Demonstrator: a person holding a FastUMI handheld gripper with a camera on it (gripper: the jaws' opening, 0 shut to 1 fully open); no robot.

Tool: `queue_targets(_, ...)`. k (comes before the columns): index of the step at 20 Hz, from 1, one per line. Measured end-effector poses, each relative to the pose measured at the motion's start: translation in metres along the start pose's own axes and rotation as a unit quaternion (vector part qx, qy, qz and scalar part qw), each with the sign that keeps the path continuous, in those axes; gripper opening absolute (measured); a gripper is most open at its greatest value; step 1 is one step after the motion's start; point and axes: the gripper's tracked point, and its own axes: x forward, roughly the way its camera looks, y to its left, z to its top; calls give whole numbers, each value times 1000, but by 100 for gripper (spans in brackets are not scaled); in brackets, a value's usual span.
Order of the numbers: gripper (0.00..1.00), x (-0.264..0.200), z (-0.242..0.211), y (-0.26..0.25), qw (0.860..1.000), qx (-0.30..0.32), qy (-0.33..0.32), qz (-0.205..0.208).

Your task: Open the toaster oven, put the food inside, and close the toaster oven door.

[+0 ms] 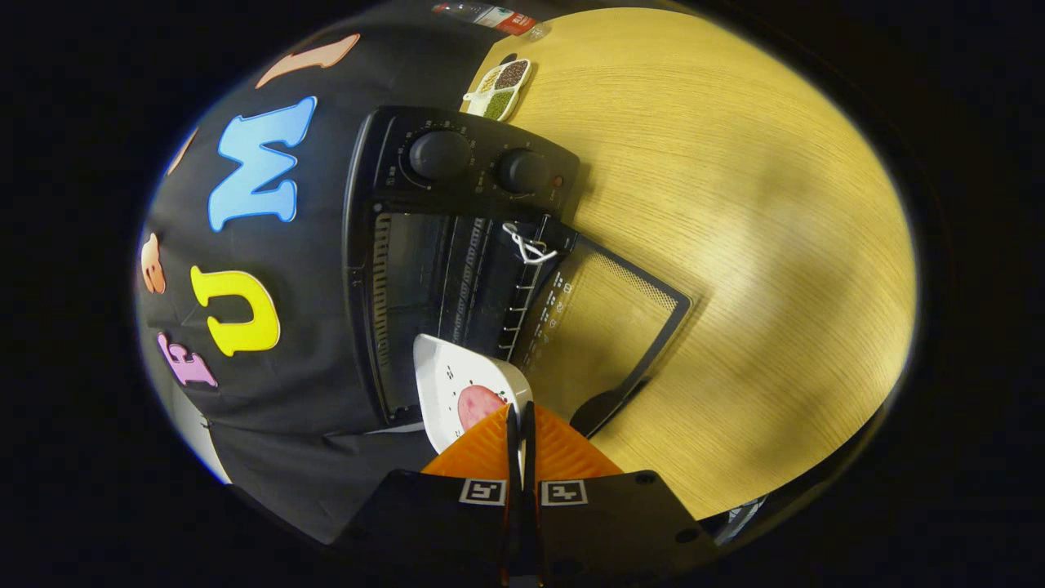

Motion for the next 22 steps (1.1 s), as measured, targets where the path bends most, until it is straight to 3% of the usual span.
queue_targets(9,2,40,30,19,997,61,-34,24)
queue_targets(14,2,60,46,21,993,88,-73,15)
queue_targets(18,2,74,55,35,988,126,-74,44)
queue_targets(22,2,81,68,42,986,134,-87,45)
